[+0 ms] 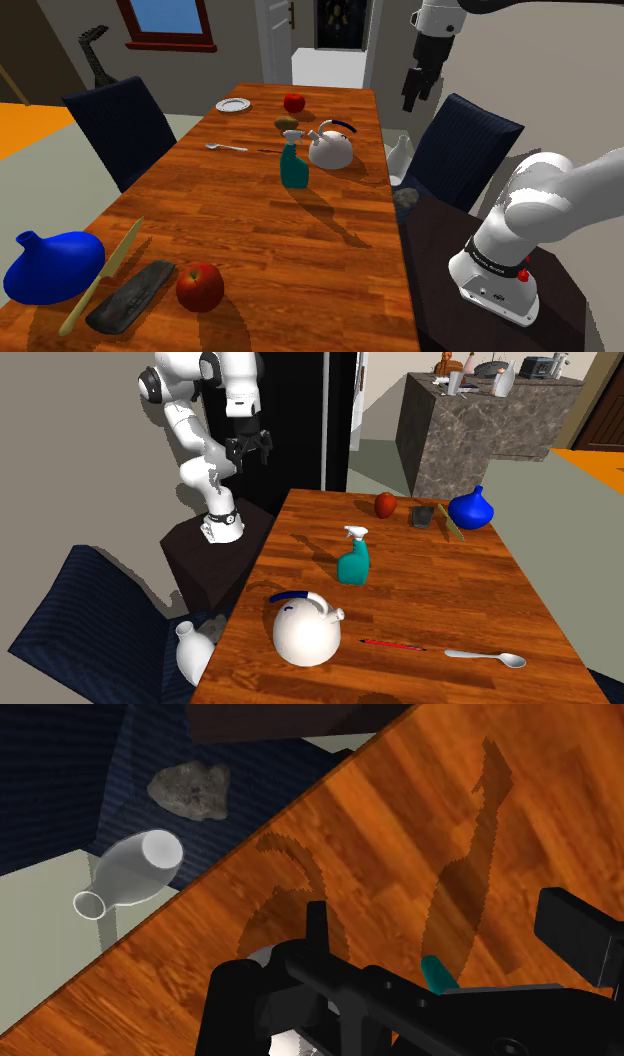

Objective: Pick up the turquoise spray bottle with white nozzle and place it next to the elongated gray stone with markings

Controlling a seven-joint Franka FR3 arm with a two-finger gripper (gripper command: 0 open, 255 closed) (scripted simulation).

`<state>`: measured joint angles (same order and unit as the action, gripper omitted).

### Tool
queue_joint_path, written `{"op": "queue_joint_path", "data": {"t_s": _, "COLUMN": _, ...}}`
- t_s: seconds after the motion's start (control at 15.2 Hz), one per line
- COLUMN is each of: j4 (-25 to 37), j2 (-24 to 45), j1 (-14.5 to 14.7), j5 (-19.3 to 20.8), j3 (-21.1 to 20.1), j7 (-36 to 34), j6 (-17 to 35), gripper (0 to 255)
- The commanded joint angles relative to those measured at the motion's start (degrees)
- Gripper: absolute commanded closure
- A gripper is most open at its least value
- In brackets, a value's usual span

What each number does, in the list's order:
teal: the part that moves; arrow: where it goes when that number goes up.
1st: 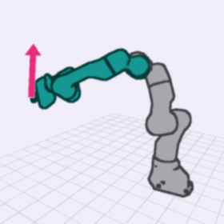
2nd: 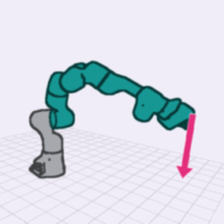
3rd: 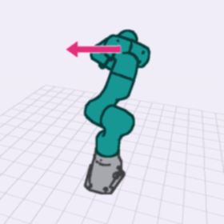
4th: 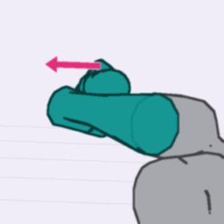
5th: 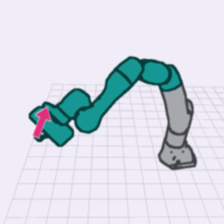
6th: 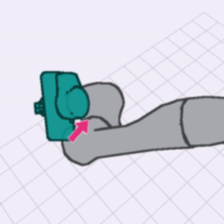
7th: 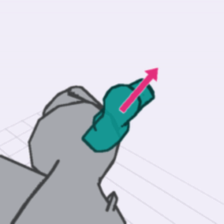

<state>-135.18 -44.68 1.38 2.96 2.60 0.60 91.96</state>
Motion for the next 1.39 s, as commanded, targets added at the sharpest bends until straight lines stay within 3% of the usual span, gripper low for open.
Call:
{"op": "queue_joint_path", "data": {"t_s": 0.0, "j4": 0.0, "j2": 0.0, "j1": 0.0, "j5": 0.0, "j3": 0.0, "j7": 0.0, "j6": 0.0, "gripper": 0}}
{"op": "queue_joint_path", "data": {"t_s": 0.79, "j4": -11.3, "j2": 12.3, "j1": 6.0, "j5": -2.8, "j3": 6.1, "j7": 13.5, "j6": 34.0, "gripper": 0}}
{"op": "queue_joint_path", "data": {"t_s": 1.06, "j4": -11.6, "j2": 19.6, "j1": 9.4, "j5": -6.0, "j3": 8.6, "j7": 19.6, "j6": 44.9, "gripper": 0}}
{"op": "queue_joint_path", "data": {"t_s": 1.32, "j4": -10.0, "j2": 27.9, "j1": 14.2, "j5": -11.9, "j3": 11.6, "j7": 27.7, "j6": 54.6, "gripper": 0}}
